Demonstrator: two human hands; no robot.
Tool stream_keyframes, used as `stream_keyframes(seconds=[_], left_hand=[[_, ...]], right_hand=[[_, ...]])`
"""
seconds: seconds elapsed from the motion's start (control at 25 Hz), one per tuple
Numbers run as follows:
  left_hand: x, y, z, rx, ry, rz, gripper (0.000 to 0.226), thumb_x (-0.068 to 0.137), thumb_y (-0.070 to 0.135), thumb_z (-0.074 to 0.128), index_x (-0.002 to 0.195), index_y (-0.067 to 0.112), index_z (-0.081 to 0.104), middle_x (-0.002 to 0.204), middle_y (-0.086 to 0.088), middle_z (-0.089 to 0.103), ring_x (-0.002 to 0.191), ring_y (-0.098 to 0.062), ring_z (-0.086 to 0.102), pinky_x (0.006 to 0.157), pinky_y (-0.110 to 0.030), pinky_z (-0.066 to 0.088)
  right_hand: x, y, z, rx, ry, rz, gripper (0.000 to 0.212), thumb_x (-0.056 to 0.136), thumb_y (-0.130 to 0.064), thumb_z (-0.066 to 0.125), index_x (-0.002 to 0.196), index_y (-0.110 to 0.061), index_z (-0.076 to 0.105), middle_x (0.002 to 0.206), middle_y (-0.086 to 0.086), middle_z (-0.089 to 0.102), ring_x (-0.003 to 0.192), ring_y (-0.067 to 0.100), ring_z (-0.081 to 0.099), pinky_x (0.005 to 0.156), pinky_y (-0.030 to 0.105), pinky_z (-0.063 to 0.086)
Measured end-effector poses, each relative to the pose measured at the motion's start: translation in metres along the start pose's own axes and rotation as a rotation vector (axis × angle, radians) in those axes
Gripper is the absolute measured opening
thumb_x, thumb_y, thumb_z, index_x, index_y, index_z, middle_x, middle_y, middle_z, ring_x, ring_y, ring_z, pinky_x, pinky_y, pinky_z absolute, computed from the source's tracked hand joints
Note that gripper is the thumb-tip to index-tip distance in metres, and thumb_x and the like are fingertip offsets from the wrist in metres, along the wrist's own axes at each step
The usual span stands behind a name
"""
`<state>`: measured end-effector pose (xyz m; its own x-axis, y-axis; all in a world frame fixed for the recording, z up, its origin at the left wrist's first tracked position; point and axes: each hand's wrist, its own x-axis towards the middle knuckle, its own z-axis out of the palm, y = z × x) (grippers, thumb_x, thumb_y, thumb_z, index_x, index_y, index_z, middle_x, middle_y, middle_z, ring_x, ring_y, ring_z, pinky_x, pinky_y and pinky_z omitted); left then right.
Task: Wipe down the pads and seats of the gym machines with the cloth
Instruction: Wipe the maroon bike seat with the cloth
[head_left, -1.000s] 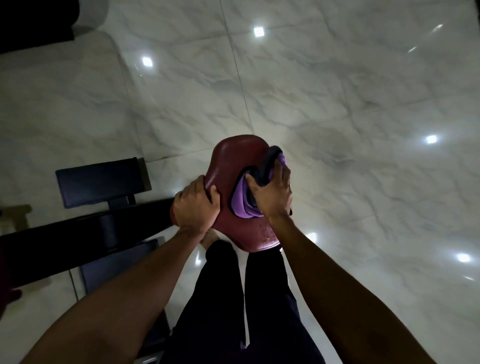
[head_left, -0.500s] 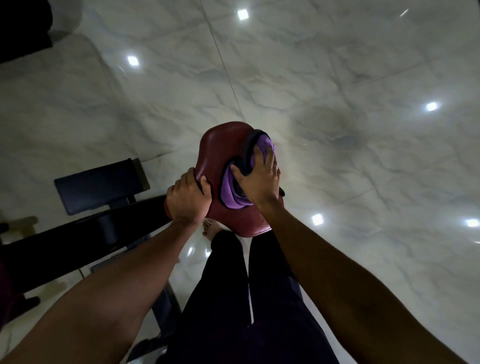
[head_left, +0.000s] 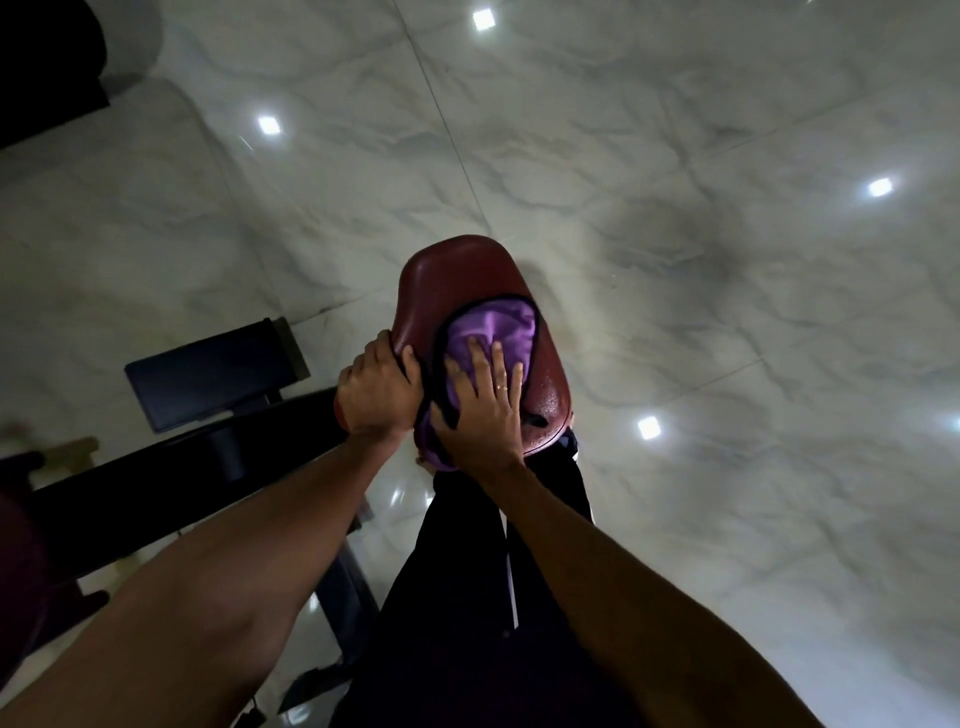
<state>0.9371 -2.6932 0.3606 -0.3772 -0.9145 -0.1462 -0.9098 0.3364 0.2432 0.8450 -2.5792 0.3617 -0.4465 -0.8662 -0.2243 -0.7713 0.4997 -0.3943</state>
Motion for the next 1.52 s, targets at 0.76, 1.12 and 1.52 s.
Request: stream_keyframes(seconds=[0.76, 1.12, 1.52], left_hand=[[-0.002, -0.002, 0.003, -0.071, 0.039, -0.024, 0.046, 0.1, 0.037, 0.041, 0.119, 0.003, 0.065, 0.098, -0.016, 0.073, 0.081, -0.036, 0.068, 0.07, -0.039, 0.051], [-0.002, 0.003, 0.001, -0.097, 0.028, -0.038, 0.046, 0.1, 0.036, 0.041, 0.121, 0.002, 0.064, 0.101, -0.018, 0.071, 0.081, -0.038, 0.068, 0.072, -0.041, 0.052], [-0.003, 0.003, 0.001, -0.088, 0.053, -0.057, 0.047, 0.101, 0.036, 0.041, 0.122, 0.002, 0.064, 0.102, -0.018, 0.072, 0.082, -0.038, 0.068, 0.073, -0.042, 0.051]], right_hand=[[-0.051, 0.04, 0.003, 0.237, 0.229, 0.536, 0.072, 0.086, -0.059, 0.061, 0.147, -0.026, 0.043, 0.163, 0.006, 0.03, 0.15, 0.036, 0.029, 0.118, 0.055, 0.033], [-0.027, 0.004, 0.007, 0.725, 0.517, 1.272, 0.08, 0.086, -0.051, 0.071, 0.153, -0.023, 0.037, 0.15, 0.01, 0.038, 0.129, 0.036, 0.05, 0.1, 0.048, 0.049], [-0.012, 0.011, 0.002, 0.81, 0.634, 1.332, 0.075, 0.086, -0.044, 0.074, 0.15, -0.025, 0.039, 0.147, 0.008, 0.037, 0.131, 0.028, 0.048, 0.1, 0.034, 0.043]])
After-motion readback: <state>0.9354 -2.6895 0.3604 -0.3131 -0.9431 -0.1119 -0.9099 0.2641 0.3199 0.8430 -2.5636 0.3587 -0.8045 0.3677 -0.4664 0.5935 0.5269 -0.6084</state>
